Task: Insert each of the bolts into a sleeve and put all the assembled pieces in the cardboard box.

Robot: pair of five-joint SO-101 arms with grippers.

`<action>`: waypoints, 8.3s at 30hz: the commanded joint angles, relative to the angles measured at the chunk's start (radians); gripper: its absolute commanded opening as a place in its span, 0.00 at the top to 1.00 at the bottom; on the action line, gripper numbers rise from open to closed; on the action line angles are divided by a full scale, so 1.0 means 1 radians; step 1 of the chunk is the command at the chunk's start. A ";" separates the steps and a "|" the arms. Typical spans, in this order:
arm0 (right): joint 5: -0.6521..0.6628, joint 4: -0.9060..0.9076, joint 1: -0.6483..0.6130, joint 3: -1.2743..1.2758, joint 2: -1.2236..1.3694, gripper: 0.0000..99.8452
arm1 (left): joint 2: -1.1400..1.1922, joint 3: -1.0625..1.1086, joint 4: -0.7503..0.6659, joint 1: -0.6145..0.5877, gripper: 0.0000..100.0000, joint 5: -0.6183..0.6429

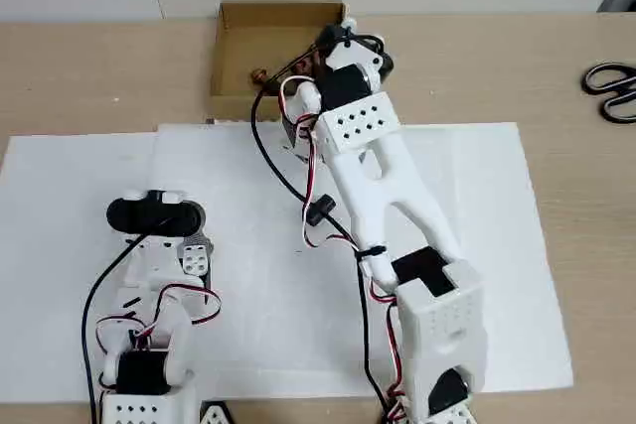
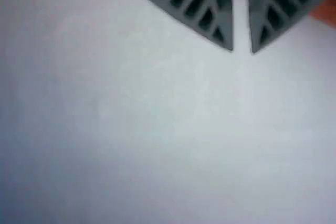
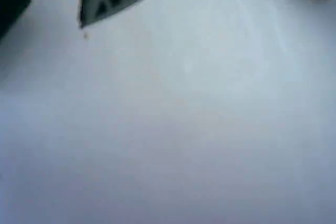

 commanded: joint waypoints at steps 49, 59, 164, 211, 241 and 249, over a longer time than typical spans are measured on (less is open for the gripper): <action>-0.054 0.001 -0.018 -0.005 0.257 0.98 | -0.006 -0.002 0.005 -0.002 0.99 0.006; -0.026 0.007 -0.021 -0.046 0.180 1.00 | -0.006 -0.002 0.006 -0.002 0.99 0.005; 0.559 -0.533 0.855 1.326 -1.053 1.00 | 1.967 -1.618 0.882 -0.043 0.90 -1.771; 0.555 -0.529 0.855 1.318 -1.058 1.00 | 2.257 -1.733 0.818 -0.037 0.96 -1.820; 0.557 -0.087 0.460 0.965 -1.194 1.00 | 1.732 -1.817 0.839 0.112 0.99 -1.066; 0.557 -0.036 0.271 0.971 -1.383 1.00 | 1.453 -1.817 0.836 0.173 0.99 -0.486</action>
